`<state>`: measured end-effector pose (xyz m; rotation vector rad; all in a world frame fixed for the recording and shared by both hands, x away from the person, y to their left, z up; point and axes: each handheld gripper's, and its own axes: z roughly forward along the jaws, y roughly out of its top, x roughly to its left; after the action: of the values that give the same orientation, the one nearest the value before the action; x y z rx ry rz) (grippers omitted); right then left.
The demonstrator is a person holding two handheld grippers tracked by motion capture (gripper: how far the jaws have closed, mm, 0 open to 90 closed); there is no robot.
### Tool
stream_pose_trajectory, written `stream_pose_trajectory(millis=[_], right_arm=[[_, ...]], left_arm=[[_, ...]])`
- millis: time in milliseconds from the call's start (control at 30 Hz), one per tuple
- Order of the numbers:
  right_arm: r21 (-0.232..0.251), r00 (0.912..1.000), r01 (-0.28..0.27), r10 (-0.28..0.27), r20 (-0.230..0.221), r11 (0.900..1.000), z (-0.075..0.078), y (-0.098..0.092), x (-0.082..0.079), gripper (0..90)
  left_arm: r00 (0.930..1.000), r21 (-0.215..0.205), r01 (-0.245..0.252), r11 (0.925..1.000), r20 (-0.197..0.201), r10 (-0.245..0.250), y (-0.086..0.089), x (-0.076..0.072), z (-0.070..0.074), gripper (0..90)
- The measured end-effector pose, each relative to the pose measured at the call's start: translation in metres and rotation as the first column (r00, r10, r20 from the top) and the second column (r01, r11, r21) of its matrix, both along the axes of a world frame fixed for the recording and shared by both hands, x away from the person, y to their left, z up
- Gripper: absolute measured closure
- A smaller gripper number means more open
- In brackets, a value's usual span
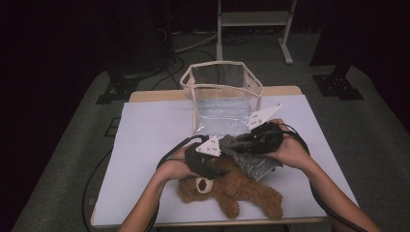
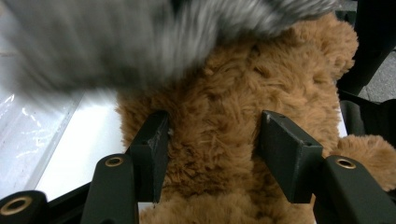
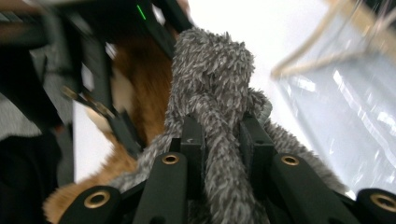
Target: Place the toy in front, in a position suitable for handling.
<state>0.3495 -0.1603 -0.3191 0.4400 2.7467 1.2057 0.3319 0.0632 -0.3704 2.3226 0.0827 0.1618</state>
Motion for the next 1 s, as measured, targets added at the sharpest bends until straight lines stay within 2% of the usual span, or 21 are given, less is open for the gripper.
stream_pose_trajectory(millis=[67,167,233,333,367,467,567,700,800,1000], right_arm=[[-0.002,0.999,0.012,-0.012,-0.042,1.0,-0.013,-0.003,0.005,74.2],[0.044,0.9947,0.041,-0.036,-0.096,0.998,-0.023,-0.015,0.008,74.5],[0.052,0.9935,0.049,-0.043,-0.105,0.997,-0.028,-0.02,0.008,74.6],[0.055,0.9928,0.059,-0.053,-0.107,0.997,-0.033,-0.023,0.009,74.6],[0.056,0.9928,0.061,-0.055,-0.106,0.997,-0.033,-0.023,0.009,74.7],[0.037,0.9937,0.064,-0.06,-0.095,0.997,-0.033,-0.023,0.007,74.7],[0.018,0.9951,0.059,-0.058,-0.08,0.998,-0.032,-0.024,0.007,74.7],[-0.032,0.9957,0.059,-0.061,-0.069,0.998,-0.027,-0.022,0.005,74.6],[-0.061,0.9974,0.058,-0.06,-0.038,0.996,-0.019,-0.016,0.002,74.5],[-0.06,0.9995,0.026,-0.025,0.018,0.998,0.007,0.004,-0.006,74.5]], left_arm=[[0.9999,-0.009,-0.006,0.9999,-0.01,0.006,0.004,0.0,-0.001,43.5],[0.9998,-0.009,-0.016,0.9998,-0.014,0.015,0.012,0.0,-0.002,42.7],[0.9995,-0.015,-0.033,0.9994,-0.001,0.033,0.021,0.001,0.001,41.0],[0.9973,-0.05,-0.072,0.9961,0.007,0.072,0.041,-0.001,0.009,39.9],[0.9959,-0.067,-0.089,0.9937,0.011,0.09,0.051,-0.002,0.012,39.8],[0.9899,-0.078,-0.138,0.9874,0.022,0.14,0.076,-0.005,0.016,39.1],[0.9822,-0.076,-0.188,0.9793,-0.014,0.187,0.096,-0.007,0.008,39.1],[0.9787,-0.122,-0.202,0.9717,-0.062,0.196,0.1,-0.009,-0.009,41.5],[0.9774,-0.152,-0.204,0.9672,-0.09,0.192,0.097,-0.008,-0.017,42.7],[0.9797,-0.142,-0.196,0.9702,-0.071,0.188,0.094,-0.011,-0.016,43.6]])
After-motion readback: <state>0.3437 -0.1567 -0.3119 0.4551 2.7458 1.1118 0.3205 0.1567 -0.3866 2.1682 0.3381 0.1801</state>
